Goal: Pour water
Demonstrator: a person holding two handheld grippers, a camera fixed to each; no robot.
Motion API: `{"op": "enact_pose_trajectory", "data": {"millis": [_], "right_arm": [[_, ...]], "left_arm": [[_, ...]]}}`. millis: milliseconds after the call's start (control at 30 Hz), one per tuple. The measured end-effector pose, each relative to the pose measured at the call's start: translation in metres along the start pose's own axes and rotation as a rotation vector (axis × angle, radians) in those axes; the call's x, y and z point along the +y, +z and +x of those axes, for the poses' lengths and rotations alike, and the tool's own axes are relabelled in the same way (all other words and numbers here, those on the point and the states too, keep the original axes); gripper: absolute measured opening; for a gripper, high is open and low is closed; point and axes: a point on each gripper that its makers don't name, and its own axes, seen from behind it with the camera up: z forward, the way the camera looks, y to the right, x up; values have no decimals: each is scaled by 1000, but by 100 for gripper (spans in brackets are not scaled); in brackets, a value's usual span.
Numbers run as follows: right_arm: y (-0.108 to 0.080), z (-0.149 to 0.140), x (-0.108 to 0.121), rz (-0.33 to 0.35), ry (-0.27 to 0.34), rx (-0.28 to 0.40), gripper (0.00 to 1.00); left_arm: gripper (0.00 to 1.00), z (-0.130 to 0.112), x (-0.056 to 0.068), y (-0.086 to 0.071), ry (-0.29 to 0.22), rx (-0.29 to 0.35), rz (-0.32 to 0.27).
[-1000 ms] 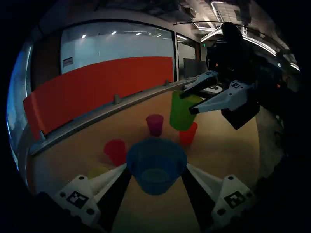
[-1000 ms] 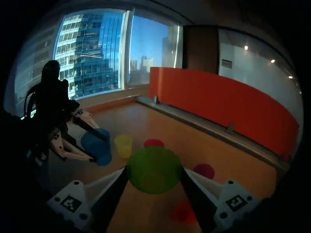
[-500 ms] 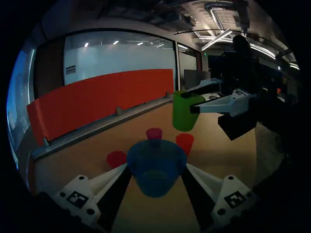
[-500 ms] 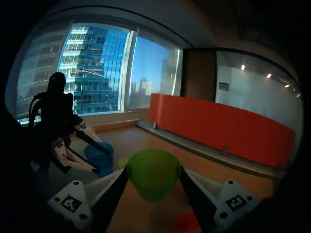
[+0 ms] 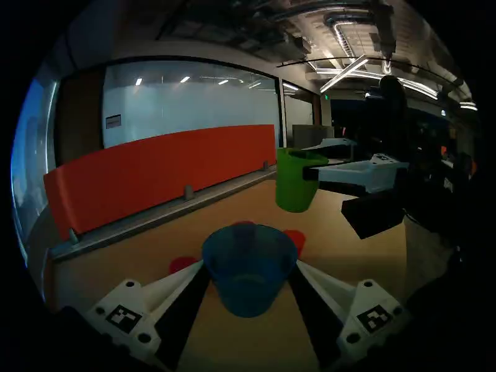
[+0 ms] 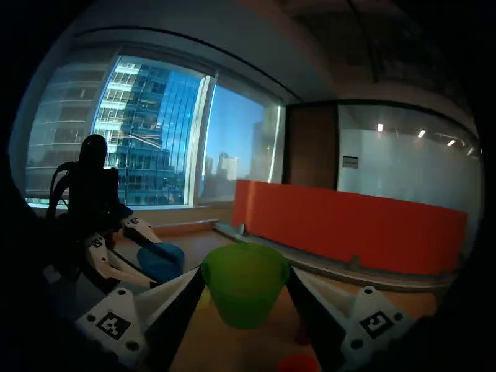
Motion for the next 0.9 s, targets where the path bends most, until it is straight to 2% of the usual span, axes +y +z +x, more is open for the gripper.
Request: {"op": "enact_pose_trajectory", "data": {"millis": [367, 667, 900], "right_arm": [[-4, 11, 6, -10, -1, 47, 93], [-5, 10, 7, 0, 10, 43, 93], [-5, 7, 4, 19, 17, 34, 93]], "left_arm": [[84, 7, 2, 2, -15, 30, -4], [84, 20, 1, -1, -19, 71, -7], [84, 29, -5, -4, -25, 101, 2]]}}
